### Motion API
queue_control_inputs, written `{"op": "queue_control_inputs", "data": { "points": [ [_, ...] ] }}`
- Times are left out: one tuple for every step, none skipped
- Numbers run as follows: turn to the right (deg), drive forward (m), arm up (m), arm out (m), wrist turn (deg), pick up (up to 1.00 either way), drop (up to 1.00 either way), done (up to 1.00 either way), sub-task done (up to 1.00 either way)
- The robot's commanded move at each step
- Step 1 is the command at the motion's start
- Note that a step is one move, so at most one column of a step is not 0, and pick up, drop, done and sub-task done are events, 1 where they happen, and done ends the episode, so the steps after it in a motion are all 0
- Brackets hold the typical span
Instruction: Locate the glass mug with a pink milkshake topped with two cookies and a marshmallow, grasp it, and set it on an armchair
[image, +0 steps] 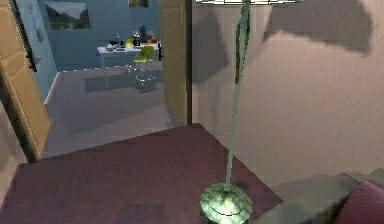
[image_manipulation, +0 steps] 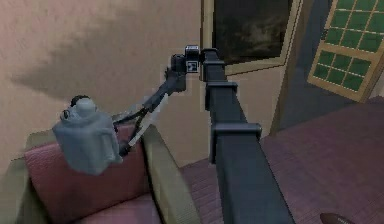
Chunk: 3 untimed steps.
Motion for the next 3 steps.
{"op": "queue_control_inputs", "data": {
  "points": [
    [0.0,0.00,0.00,0.00,39.0,0.00,0.00,0.00,0.00],
    [0.0,0.00,-0.46,0.00,0.0,0.00,0.00,0.00,0.00],
    [0.0,0.00,-0.32,0.00,0.0,0.00,0.00,0.00,0.00]
  ]
}}
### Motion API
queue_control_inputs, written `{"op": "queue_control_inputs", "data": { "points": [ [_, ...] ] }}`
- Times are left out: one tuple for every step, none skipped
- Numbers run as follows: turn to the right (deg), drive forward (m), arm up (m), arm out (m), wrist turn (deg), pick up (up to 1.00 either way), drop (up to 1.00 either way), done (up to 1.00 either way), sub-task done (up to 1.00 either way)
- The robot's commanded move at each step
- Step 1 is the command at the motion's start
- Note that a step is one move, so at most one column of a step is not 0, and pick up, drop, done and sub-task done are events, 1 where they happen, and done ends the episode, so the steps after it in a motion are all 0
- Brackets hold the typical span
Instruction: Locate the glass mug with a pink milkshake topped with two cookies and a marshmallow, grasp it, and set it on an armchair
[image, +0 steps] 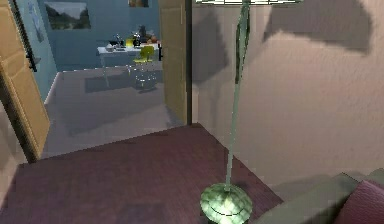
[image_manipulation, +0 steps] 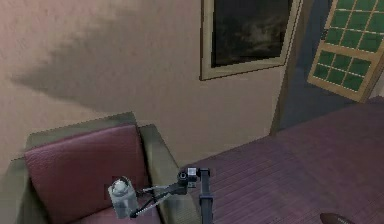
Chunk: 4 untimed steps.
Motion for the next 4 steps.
{"op": "queue_control_inputs", "data": {
  "points": [
    [0.0,0.00,0.00,0.00,0.0,0.00,1.00,0.00,0.00],
    [0.0,0.00,0.10,0.00,0.0,0.00,0.00,0.00,0.00],
    [0.0,0.00,0.00,-0.08,0.0,0.00,0.00,0.00,0.00],
    [0.0,0.00,0.00,0.00,0.0,0.00,0.00,1.00,0.00]
  ]
}}
